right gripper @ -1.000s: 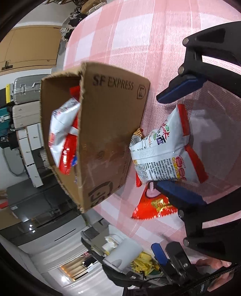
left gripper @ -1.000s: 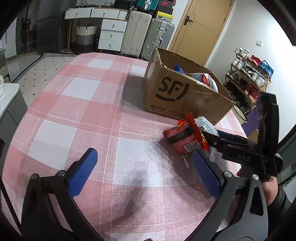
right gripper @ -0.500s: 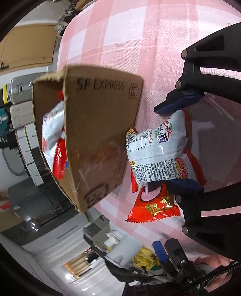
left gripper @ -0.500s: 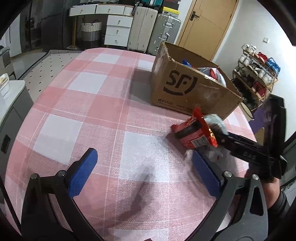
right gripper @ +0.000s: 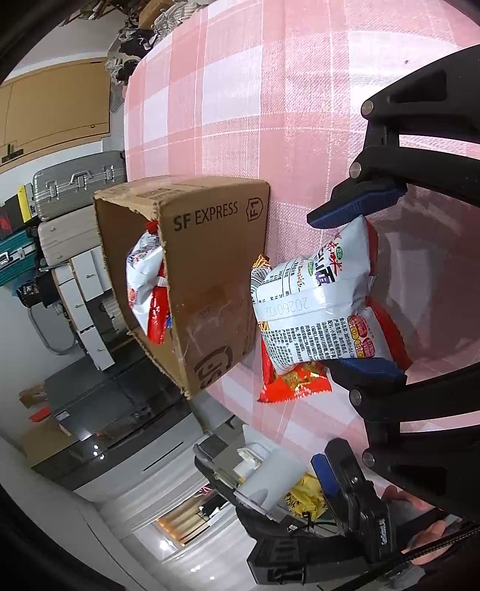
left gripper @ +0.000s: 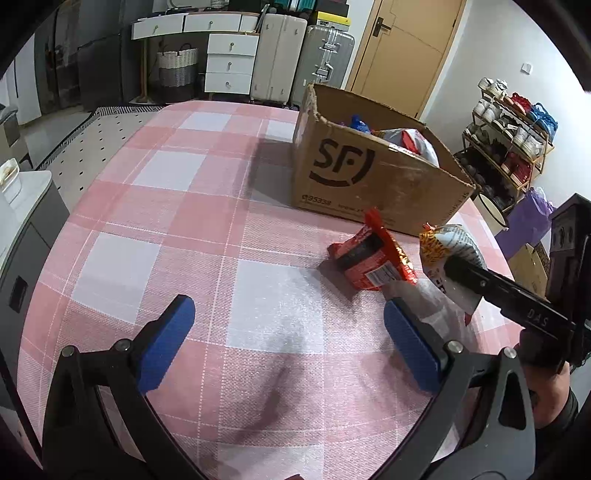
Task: Organize snacks
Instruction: 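Grasp the white-and-red snack bag with the right gripper and lift it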
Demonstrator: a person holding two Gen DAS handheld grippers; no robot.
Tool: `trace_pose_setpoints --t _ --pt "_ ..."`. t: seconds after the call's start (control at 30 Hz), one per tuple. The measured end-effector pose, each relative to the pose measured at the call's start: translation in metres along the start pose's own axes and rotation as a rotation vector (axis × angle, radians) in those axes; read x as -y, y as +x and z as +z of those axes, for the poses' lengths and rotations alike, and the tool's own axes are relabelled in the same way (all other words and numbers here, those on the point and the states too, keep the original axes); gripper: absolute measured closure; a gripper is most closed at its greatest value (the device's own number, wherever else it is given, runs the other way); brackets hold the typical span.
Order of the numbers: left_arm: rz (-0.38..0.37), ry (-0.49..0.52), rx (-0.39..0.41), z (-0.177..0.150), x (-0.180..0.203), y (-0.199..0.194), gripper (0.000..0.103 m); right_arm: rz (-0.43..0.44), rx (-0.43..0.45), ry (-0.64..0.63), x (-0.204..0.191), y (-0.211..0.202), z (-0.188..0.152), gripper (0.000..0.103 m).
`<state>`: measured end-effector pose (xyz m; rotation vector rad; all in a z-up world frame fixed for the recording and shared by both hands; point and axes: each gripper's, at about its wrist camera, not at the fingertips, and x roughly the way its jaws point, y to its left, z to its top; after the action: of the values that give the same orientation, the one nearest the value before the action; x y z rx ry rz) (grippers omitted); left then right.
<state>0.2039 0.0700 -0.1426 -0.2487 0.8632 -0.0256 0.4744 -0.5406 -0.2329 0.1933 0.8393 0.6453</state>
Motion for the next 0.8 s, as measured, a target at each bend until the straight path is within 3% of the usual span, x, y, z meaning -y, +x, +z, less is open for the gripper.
trace_pose_setpoints --t 0.2,0.6,0.8 --pt "-0.031 0.012 0.019 0.004 0.008 -0.007 0.001 0.020 0.026 0.026 0.012 -0.024 -0.008 0.039" --pt "-0.068 0.027 -0.058 0.021 0.034 0.020 0.001 0.020 0.072 0.052 0.024 -0.059 -0.026 0.039" --pt "-0.038 0.035 -0.087 0.036 0.056 0.044 0.001 0.007 0.088 0.085 0.038 -0.075 -0.034 0.038"
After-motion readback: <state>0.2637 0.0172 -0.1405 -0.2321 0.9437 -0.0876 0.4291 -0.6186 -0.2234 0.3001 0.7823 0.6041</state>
